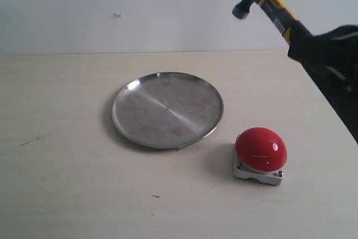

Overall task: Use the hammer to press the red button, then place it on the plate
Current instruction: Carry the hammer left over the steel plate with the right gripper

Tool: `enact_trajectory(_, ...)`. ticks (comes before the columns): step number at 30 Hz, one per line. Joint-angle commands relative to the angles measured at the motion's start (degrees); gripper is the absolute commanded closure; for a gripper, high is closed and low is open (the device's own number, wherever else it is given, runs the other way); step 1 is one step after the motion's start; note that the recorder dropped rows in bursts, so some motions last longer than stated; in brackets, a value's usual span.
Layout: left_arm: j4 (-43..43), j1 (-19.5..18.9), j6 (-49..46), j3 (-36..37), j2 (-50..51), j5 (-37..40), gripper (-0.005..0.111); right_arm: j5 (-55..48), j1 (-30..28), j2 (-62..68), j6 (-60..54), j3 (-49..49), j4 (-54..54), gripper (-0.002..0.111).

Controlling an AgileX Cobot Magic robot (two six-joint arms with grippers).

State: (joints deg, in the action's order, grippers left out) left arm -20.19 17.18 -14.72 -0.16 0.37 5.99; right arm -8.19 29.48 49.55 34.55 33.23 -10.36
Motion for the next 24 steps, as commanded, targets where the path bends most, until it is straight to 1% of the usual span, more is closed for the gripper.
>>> enact_trajectory(1, 0.2, -0.1, 0.2, 0.2, -0.4, -0.1, 0.107, 7.1, -0.2, 0.7, 0.3, 1.1, 6.0, 0.108)
enact_trajectory(7, 0.2, -0.1, 0.2, 0.2, -0.4, -0.1, 0.107, 9.4, -0.2, 4.7, 0.9, 1.1, 6.0, 0.108)
enact_trajectory(15, 0.2, -0.1, 0.2, 0.2, -0.4, -0.1, 0.107, 17.9, -0.2, 15.8, 1.8, 1.1, 5.7, 0.108)
enact_trajectory(18, 0.2, -0.1, 0.2, 0.2, -0.4, -0.1, 0.107, 22.6, -0.2, 20.8, 2.5, 1.1, 4.9, 0.108)
enact_trajectory(24, 0.2, -0.1, 0.2, 0.2, -0.4, -0.1, 0.107, 36.6, -0.2, 30.5, 5.8, 1.1, 3.4, 0.108)
